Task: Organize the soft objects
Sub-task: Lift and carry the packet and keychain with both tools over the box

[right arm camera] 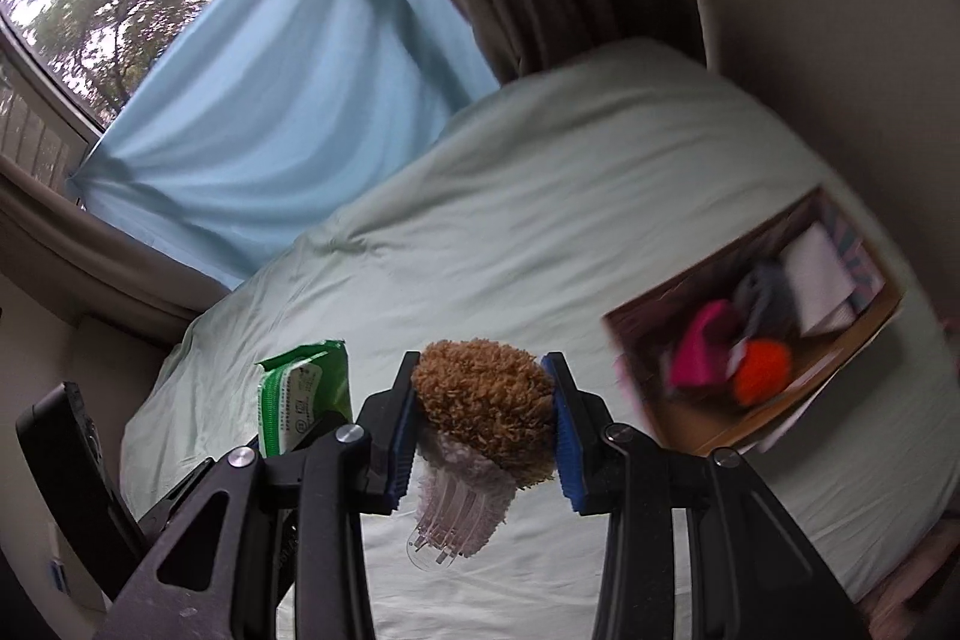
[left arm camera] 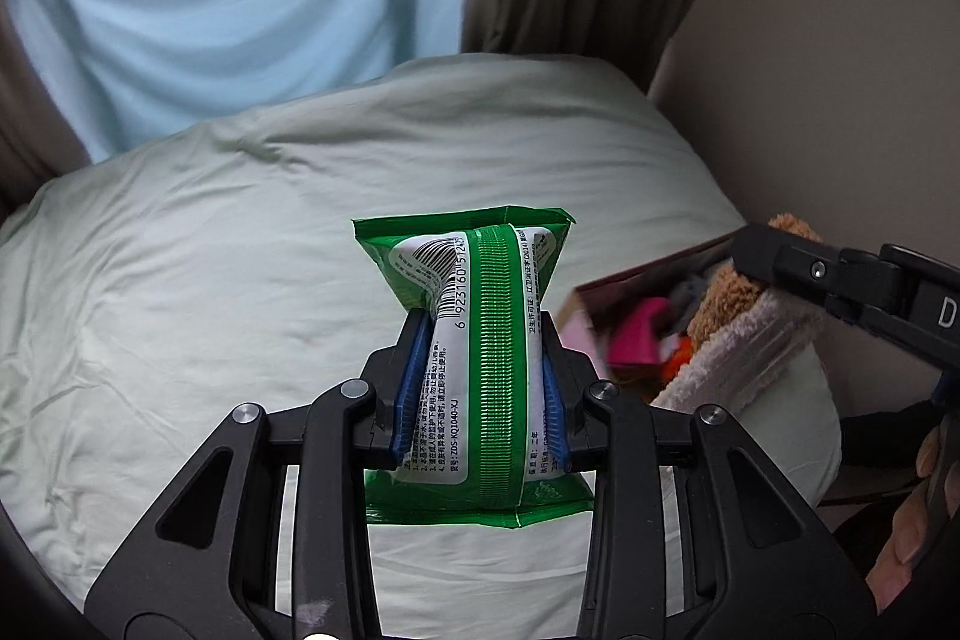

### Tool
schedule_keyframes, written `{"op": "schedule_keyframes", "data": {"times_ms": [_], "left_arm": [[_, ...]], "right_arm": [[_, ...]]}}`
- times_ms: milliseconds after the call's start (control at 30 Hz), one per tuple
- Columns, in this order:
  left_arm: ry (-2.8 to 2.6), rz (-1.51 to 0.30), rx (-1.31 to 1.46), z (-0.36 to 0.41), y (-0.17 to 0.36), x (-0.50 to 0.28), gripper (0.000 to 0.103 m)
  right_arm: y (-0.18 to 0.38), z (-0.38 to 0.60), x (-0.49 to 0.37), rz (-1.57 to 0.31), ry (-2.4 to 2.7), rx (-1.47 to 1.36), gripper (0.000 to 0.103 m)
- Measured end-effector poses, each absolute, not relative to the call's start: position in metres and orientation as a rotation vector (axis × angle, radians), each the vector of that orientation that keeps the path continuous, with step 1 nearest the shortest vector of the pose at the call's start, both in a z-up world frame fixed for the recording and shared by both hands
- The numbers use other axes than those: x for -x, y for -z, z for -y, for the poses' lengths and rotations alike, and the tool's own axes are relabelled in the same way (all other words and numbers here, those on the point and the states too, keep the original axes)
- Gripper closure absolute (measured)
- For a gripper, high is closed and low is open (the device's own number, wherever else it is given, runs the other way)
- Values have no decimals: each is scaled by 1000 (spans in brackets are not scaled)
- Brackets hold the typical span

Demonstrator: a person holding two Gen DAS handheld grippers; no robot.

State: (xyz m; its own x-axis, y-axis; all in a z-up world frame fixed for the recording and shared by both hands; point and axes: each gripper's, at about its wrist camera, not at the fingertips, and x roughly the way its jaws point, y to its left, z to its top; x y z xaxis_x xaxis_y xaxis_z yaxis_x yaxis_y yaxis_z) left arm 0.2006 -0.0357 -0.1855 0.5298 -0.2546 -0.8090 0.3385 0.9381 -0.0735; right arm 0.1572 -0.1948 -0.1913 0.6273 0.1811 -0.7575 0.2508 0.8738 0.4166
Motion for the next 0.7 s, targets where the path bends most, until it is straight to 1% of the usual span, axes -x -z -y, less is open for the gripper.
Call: {"op": "schedule_keyframes", "data": {"times_ms": [267,567,700], "left_arm": [[342,-972,-84,120,191,-192,73],[300,-1066,-63,205,234,-202,73],[280,-1115,-55,228,258,-214,73]], "right_arm": [[194,287,-155,-923,14,-502,67],[237,389,-178,-1005,8,-517,67],[262,417,-196,-1064,7,-526,67]]}}
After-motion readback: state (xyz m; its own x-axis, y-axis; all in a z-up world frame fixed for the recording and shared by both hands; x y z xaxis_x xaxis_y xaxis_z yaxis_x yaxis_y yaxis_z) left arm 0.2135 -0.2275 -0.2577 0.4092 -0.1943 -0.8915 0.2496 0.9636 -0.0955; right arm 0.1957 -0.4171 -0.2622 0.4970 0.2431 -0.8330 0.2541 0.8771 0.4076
